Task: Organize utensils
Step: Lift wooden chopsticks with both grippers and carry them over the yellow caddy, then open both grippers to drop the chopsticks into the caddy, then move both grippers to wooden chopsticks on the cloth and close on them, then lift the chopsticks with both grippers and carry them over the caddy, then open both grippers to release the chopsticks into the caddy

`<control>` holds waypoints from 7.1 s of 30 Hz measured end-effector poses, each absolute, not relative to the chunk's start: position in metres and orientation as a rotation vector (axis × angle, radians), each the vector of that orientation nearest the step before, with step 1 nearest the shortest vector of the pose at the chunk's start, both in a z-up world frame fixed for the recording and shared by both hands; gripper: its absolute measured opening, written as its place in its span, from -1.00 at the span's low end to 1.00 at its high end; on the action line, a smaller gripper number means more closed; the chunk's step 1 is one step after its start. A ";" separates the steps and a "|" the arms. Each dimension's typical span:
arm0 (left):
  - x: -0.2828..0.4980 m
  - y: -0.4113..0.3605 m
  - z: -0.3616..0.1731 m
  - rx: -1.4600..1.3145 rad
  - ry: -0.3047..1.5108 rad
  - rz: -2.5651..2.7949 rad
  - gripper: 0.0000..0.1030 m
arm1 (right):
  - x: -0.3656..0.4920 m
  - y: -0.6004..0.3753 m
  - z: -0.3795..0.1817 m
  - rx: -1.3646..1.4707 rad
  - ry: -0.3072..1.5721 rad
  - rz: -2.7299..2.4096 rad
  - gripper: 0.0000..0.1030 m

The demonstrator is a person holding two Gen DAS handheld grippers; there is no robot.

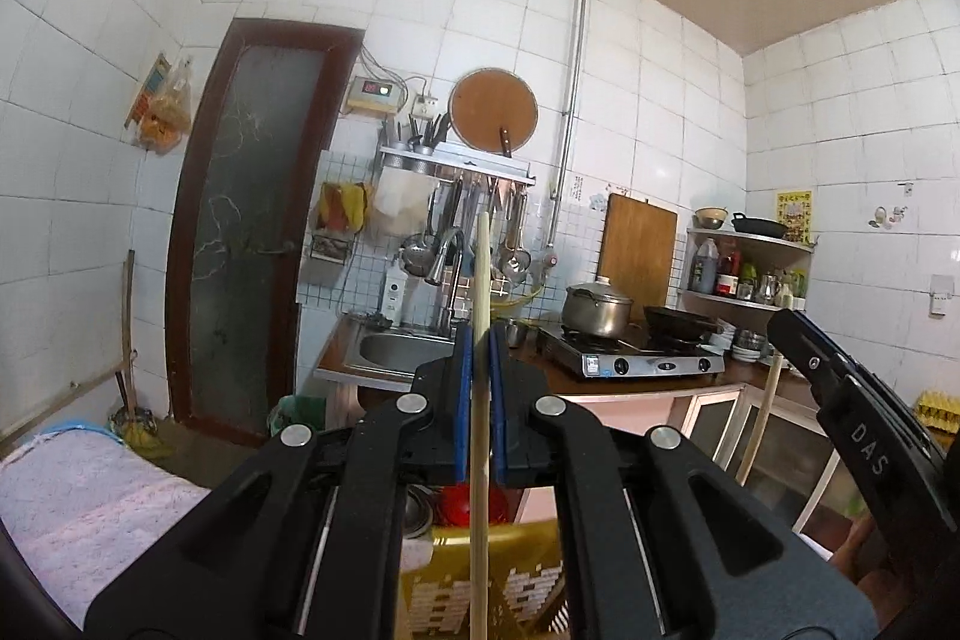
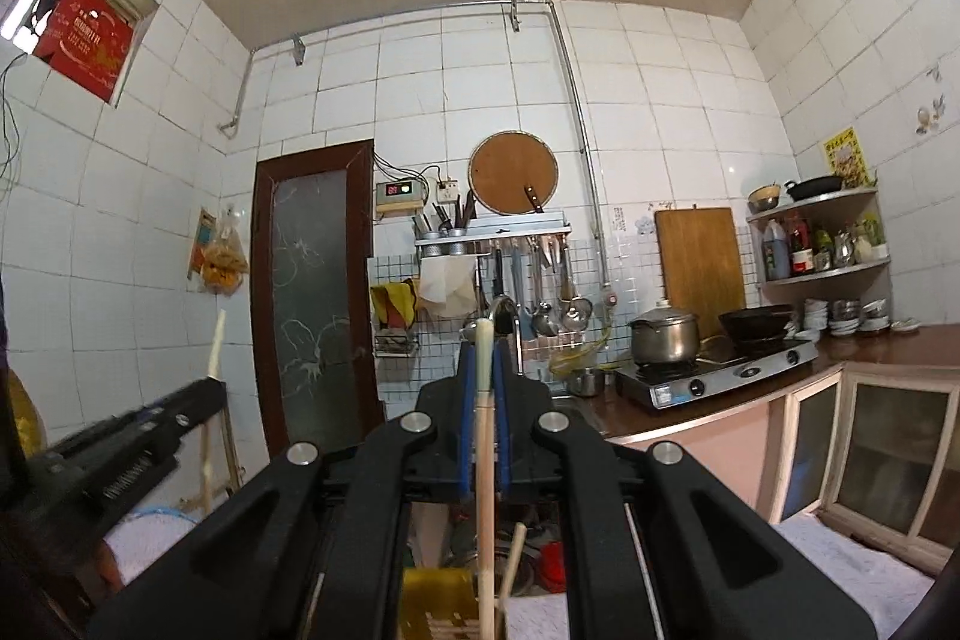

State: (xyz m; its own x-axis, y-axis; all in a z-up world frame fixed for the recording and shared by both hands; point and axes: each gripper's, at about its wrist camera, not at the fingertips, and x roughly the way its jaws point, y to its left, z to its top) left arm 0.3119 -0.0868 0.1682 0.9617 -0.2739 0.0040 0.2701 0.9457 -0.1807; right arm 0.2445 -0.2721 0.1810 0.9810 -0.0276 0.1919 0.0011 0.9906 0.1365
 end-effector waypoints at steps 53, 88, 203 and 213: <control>0.249 -0.009 0.012 -0.111 0.629 -0.091 0.90 | 0.213 -0.253 0.008 0.091 0.536 0.013 0.36; 0.295 -0.047 -0.075 0.089 0.980 -0.111 0.81 | 0.245 -0.239 -0.063 0.050 0.831 0.006 0.04; 0.277 -0.088 0.175 -0.130 0.003 -0.282 -0.91 | 0.261 -0.300 0.148 0.273 -0.169 0.023 -0.88; 0.338 -0.113 0.160 -0.115 -0.031 -0.213 -0.91 | 0.311 -0.289 0.148 0.211 -0.230 0.024 -0.89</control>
State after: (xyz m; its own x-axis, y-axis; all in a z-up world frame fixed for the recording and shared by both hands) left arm 0.3381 -0.1126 0.1598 0.9770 -0.2088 0.0432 0.2123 0.9710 -0.1103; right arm 0.3109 -0.2890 0.1482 0.9734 -0.0009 0.2291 -0.0472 0.9777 0.2045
